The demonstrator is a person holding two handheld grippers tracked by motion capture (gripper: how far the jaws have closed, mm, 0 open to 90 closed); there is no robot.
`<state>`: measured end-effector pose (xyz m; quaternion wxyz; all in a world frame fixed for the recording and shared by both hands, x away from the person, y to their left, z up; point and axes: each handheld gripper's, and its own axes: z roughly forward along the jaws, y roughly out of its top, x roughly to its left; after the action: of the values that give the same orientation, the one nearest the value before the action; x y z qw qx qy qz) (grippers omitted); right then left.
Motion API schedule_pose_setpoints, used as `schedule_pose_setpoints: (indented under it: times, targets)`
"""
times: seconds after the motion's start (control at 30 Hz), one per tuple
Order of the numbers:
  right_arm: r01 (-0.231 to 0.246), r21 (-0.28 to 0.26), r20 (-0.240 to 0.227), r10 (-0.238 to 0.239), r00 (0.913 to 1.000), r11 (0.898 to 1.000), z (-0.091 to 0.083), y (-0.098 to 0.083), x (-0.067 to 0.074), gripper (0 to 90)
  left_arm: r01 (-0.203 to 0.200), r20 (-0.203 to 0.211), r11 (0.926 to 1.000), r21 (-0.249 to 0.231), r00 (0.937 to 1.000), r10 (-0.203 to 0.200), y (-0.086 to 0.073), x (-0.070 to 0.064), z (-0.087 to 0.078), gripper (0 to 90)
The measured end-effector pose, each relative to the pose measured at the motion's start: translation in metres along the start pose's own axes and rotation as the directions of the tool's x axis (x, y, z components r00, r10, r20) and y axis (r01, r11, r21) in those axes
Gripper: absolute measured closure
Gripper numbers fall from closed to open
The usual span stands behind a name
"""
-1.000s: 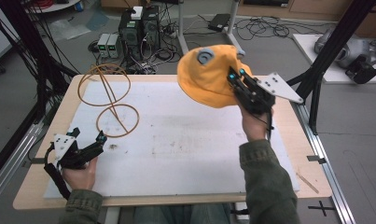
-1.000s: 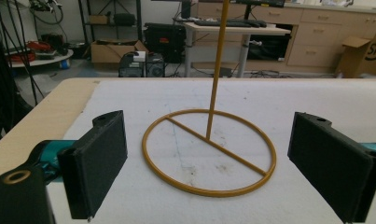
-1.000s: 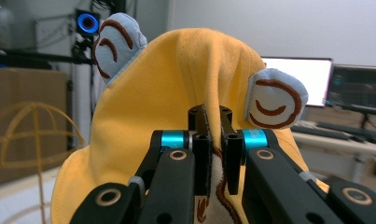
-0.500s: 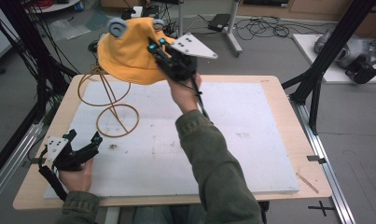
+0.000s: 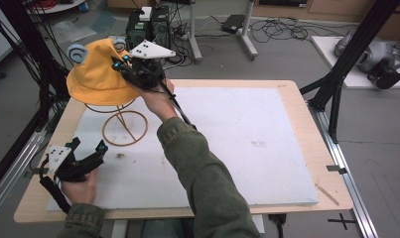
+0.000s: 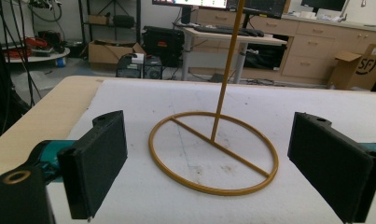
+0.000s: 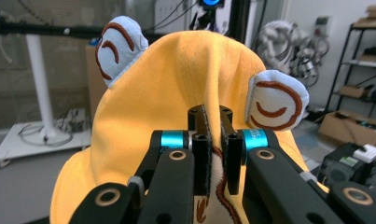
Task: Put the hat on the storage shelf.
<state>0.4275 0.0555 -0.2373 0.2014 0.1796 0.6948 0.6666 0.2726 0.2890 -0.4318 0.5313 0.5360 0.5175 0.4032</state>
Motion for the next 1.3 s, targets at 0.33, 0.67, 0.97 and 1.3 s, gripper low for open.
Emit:
schedule_pose_setpoints:
  times: [0.33,0.67,0.97,1.3]
  targets:
    - [0.007,0.075,-0.034,-0.004,0.9994,0.997,0.014,-0.013,0.006,86.9,-0.003,0.002,1.0000,0.001,1.0000,0.003,0.000,-0.001,0.000,12.1]
    - [0.000,0.089,-0.050,0.005,0.9987,0.996,0.019,-0.018,0.005,72.8,0.011,0.000,0.9999,-0.004,0.9999,-0.011,0.000,0.001,-0.001,12.1]
    - [-0.092,0.107,0.049,0.087,0.9950,0.990,0.006,-0.013,-0.014,16.3,-0.004,0.000,0.9999,-0.015,1.0000,0.004,0.002,-0.003,-0.001,12.1]
    - [-0.015,0.063,0.204,0.002,0.9790,0.998,-0.068,0.001,-0.046,12.7,-0.018,-0.008,0.9998,-0.011,0.9998,0.018,0.003,-0.006,0.000,12.1]
